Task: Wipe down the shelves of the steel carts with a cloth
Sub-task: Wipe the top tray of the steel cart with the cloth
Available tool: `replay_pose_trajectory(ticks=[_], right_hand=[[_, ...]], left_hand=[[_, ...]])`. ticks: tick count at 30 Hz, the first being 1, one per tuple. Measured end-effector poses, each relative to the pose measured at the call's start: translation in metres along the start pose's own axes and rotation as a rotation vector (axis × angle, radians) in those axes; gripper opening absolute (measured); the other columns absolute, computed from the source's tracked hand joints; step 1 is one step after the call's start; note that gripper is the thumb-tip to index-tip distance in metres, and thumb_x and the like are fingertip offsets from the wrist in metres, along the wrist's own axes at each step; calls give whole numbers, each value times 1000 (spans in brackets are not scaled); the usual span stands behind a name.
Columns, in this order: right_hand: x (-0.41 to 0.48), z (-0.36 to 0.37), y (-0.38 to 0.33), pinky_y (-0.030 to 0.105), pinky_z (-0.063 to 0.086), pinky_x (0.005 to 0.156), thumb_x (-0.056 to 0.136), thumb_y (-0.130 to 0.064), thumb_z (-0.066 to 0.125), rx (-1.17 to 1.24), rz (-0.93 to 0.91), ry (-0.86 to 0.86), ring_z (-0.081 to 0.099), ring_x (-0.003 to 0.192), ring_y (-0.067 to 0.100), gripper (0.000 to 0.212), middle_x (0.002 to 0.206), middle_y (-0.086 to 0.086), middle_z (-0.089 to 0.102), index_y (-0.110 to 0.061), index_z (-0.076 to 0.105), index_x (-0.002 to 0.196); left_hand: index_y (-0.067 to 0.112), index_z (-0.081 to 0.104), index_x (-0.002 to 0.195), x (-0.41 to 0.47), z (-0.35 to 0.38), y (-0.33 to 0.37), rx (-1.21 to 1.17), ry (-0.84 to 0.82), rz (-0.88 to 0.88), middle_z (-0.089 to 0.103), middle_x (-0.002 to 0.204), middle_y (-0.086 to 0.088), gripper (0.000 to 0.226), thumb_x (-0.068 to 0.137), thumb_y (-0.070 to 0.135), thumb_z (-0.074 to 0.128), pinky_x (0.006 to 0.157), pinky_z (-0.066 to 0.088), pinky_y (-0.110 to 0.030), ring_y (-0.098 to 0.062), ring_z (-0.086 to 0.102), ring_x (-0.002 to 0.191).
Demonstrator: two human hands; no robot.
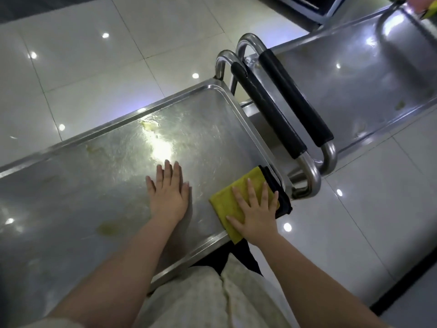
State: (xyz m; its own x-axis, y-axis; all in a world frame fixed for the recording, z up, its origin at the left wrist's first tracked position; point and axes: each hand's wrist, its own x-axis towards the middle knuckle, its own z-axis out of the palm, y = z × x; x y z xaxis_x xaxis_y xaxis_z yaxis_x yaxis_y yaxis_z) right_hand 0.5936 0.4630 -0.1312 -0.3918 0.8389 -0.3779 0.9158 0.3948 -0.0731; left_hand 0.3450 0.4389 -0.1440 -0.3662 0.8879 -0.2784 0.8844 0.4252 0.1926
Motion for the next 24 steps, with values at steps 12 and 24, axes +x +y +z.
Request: replay_pose_trajectory(ticks=[12,24], right_hand=[[128,-41,-17,72,-17,103,84,-82,17,-59,-81,-34,-29,138,49,75,158,3,-31,-55,-21,143],[134,-40,-38,74,-11,105,87,-78,20,-65,-256,-46,-26,140,49,75,160,6,-25,-51,-18,146]], left_hand=[[25,18,155,17,6,-8,-31,32,-14,14,162,-3,66,95,51,22,120,7,-48,-25,11,150],[32,20,154,17,4,-15,-75,55,-46,15,161,3,64,95,54,28,121,7,-41,-19,13,149]])
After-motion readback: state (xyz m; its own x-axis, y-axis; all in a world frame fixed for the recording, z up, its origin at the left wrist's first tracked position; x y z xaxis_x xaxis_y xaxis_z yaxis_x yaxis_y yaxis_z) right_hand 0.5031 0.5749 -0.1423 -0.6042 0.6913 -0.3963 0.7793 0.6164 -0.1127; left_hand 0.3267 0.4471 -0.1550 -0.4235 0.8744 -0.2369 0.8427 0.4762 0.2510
